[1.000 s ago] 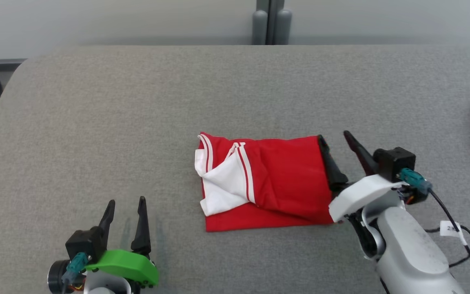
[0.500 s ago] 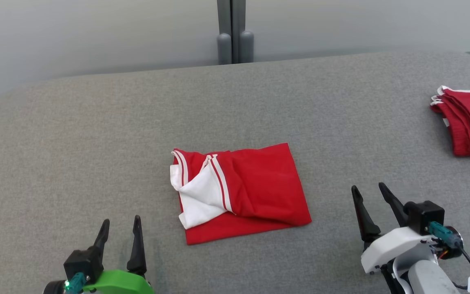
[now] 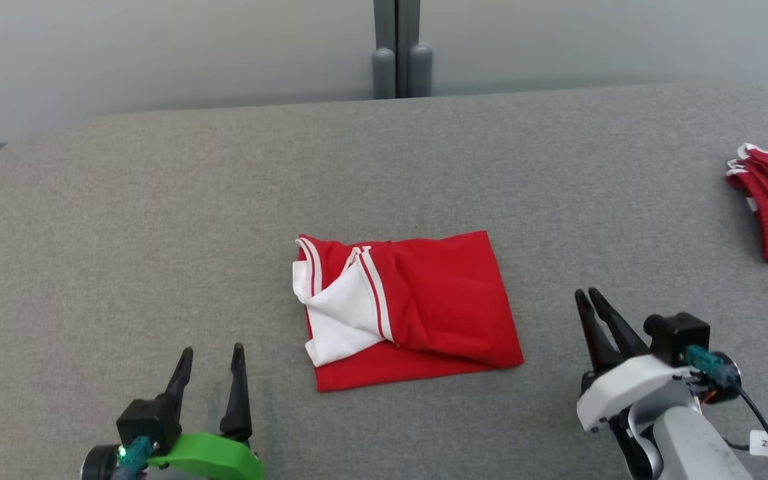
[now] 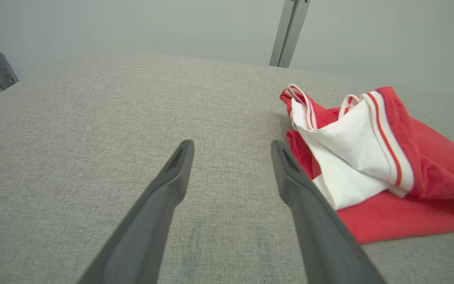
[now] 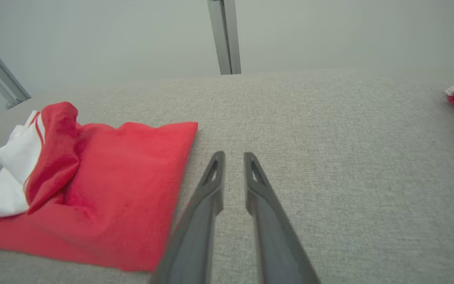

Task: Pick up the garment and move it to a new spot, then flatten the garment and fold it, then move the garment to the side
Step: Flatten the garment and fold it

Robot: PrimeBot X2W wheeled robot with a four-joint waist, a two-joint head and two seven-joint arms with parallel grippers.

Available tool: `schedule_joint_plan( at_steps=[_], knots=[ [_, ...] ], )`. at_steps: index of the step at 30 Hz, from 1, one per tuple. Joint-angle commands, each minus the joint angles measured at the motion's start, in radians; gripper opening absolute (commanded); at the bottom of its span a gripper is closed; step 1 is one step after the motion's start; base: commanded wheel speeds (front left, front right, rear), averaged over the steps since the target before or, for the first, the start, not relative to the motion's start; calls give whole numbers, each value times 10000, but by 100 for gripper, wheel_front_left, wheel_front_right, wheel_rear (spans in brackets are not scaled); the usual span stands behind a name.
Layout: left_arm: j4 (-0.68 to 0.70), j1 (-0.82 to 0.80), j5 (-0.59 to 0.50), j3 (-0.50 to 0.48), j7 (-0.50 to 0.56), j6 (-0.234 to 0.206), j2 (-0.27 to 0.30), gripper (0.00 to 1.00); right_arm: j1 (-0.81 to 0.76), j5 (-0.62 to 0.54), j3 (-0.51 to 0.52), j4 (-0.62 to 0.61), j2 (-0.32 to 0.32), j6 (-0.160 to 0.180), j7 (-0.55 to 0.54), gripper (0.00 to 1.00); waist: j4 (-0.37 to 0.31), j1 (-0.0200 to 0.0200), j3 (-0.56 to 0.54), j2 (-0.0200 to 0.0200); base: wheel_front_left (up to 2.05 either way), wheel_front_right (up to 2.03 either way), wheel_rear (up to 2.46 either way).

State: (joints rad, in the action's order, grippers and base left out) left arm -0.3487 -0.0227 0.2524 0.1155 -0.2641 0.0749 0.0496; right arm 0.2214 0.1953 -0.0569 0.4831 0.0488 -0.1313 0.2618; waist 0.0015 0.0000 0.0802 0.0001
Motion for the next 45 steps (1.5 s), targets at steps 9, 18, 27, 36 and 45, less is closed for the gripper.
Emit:
schedule_joint_plan(
  at_steps=[9, 18, 27, 36, 45],
  knots=[
    [23, -964, 330, 445, 3, 172, 34, 100, 2058, -549, -796, 1213, 40, 14, 39, 0, 1788, 0, 1393, -1, 0, 0, 0],
    [-77, -1116, 628, 609, 3, 61, 28, 100, 3026, -378, -2247, 2905, 48, 14, 39, 0, 2964, 0, 1661, -1, 0, 0, 0],
    [-4, -871, 691, 498, 3, -14, 26, 100, 2595, 422, -5282, 2098, 53, 8, 40, 0, 2835, 0, 1402, -1, 0, 0, 0],
    [118, -851, 483, 359, 3, -49, 29, 100, 2479, 776, -4578, 1188, 223, 14, 41, 0, 1999, 0, 1034, -1, 0, 0, 0],
    [94, -716, 23, -52, 3, 82, 29, 100, 1325, -410, -364, 40, 34, 14, 40, 100, 940, 0, 596, -1, 0, 0, 0]
  ],
)
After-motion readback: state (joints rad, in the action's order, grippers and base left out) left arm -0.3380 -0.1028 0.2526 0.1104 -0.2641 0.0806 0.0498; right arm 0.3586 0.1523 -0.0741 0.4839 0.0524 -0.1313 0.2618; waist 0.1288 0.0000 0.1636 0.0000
